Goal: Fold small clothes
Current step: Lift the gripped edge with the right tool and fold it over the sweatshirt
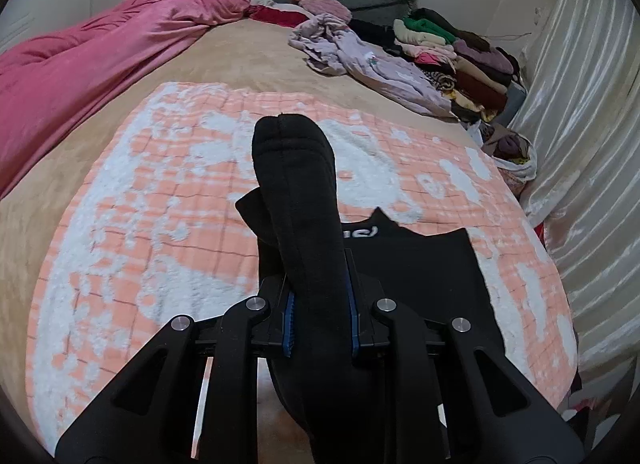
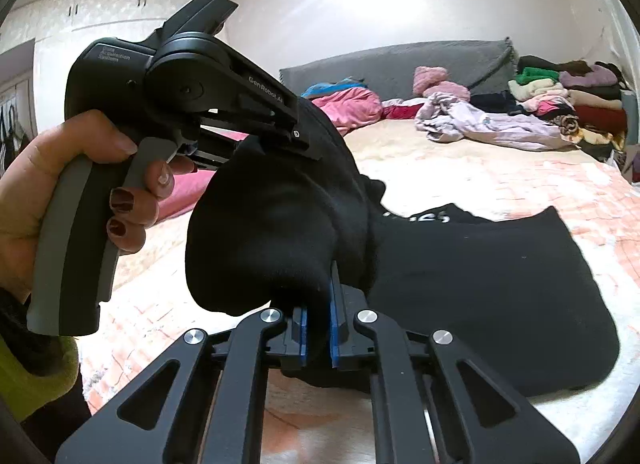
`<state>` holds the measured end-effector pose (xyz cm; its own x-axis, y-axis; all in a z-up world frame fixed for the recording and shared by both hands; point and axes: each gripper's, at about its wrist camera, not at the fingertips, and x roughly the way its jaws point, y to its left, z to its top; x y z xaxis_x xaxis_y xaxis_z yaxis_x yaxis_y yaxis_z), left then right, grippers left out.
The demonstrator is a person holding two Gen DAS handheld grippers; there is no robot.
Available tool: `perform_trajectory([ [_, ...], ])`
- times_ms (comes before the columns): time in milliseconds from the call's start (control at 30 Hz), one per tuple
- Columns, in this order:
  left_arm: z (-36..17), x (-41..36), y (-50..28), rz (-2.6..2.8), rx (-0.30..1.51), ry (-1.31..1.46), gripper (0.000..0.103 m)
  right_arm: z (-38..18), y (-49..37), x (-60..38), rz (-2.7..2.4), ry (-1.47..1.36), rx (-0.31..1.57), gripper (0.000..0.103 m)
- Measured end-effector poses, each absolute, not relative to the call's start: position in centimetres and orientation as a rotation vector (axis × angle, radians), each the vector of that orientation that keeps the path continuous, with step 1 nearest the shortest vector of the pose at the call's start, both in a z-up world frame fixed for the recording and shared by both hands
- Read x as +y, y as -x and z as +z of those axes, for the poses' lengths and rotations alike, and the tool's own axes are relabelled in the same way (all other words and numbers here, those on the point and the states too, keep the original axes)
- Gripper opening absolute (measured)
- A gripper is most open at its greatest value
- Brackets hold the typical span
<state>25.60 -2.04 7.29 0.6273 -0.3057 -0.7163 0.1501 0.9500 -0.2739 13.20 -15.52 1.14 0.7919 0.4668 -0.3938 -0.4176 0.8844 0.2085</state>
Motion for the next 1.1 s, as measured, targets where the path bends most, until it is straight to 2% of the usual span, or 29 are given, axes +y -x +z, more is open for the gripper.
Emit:
perform_trajectory([
  [467,8.4,-11.0,-26.6,-0.33,0.878,0.11,0.012,1.4,-12.5,-22.2,0.404,-0.26,0.431,0.006],
  [900,5.8,-18.3,-28.2,-0.354,0.96,0.047,0.014,-0.4,-12.7,-27.1,0.342,-0.399,0.481,0.006],
  [1000,4.8,-20.0,-28.8,-0.352,0.981,0.038,0.02,-1.2,-13.0,-28.3,0.33,-0.443,0.51,0.006],
  [1067,4.2,-20.6,-29.1,-0.378,0.987,0.069,0.035,-1.8,-13.3,-29.0,0.327,-0.486,0.536,0.006],
  [1100,3.9,-20.8,-29.2,-0.413,0.985,0.104,0.049,-2.3,-13.6,-29.4,0.319,-0.508,0.562,0.006],
])
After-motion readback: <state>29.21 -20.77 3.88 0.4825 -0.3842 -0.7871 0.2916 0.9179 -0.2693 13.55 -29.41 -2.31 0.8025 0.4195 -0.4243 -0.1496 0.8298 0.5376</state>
